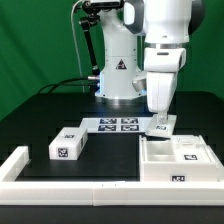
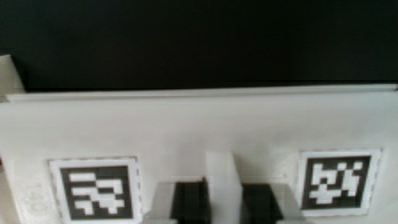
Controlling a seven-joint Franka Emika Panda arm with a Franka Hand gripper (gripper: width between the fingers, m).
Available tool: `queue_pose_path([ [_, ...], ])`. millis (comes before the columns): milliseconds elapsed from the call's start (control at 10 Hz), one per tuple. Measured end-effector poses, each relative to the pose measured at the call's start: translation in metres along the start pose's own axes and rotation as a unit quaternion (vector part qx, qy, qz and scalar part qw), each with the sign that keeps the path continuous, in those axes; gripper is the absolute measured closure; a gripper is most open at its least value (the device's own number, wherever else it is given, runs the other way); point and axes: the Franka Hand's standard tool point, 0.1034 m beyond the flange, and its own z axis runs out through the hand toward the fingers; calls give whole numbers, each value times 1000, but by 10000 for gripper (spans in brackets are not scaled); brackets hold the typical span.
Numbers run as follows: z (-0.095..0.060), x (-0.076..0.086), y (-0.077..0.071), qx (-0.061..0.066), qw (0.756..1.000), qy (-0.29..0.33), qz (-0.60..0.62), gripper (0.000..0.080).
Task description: Assemble cabinet
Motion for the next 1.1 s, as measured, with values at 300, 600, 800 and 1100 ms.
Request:
queue_pose_path([
  [300,-1,-2,2,0,1000,-1,-20,732],
  [600,0,-12,13,-1,998,1,-66,732],
  [800,0,-12,12,-1,998,1,-64,732],
  [1100,-1,-11,14,-3,998,2,-64,732],
])
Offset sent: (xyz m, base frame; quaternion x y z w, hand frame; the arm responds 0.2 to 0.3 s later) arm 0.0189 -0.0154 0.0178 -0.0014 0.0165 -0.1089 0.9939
